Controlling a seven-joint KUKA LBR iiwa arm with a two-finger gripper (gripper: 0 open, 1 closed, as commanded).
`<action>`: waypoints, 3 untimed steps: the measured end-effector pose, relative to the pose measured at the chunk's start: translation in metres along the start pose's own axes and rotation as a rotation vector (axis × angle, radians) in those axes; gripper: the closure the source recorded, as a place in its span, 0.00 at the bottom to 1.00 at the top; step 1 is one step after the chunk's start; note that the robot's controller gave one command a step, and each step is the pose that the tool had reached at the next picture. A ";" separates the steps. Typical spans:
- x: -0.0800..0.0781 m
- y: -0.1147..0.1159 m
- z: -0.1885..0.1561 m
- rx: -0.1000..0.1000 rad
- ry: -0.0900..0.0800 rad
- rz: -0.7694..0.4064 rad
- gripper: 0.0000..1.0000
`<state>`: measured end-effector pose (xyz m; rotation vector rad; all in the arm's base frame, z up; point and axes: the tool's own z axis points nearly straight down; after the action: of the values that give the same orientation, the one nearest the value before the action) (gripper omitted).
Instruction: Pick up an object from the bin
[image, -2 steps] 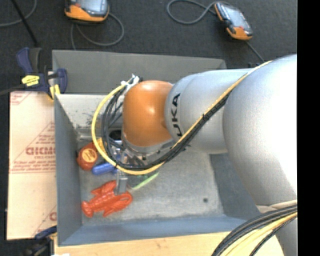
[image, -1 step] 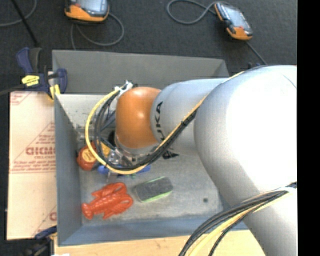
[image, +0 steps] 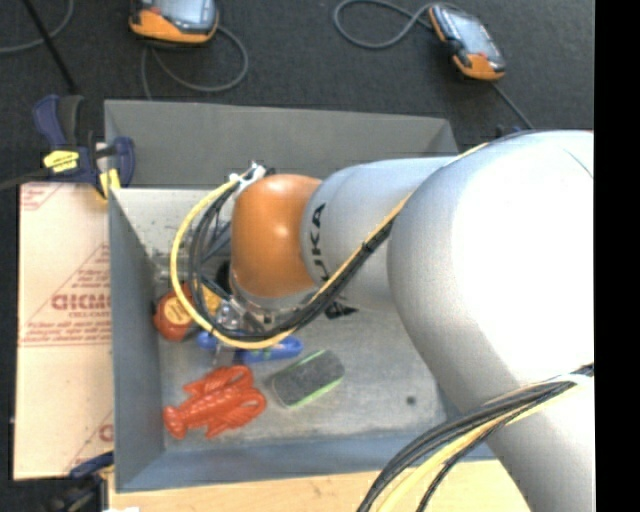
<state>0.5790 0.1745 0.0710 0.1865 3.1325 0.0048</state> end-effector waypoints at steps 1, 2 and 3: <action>0.018 0.018 0.000 0.005 0.002 -0.047 1.00; -0.012 0.001 -0.139 0.003 0.002 -0.064 0.00; -0.017 -0.002 -0.152 0.001 -0.003 -0.065 0.00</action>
Offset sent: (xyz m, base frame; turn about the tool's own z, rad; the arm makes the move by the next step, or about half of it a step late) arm 0.0146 -0.0033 0.1501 -0.0660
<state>0.5955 0.1704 0.2232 0.0842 3.1343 0.0023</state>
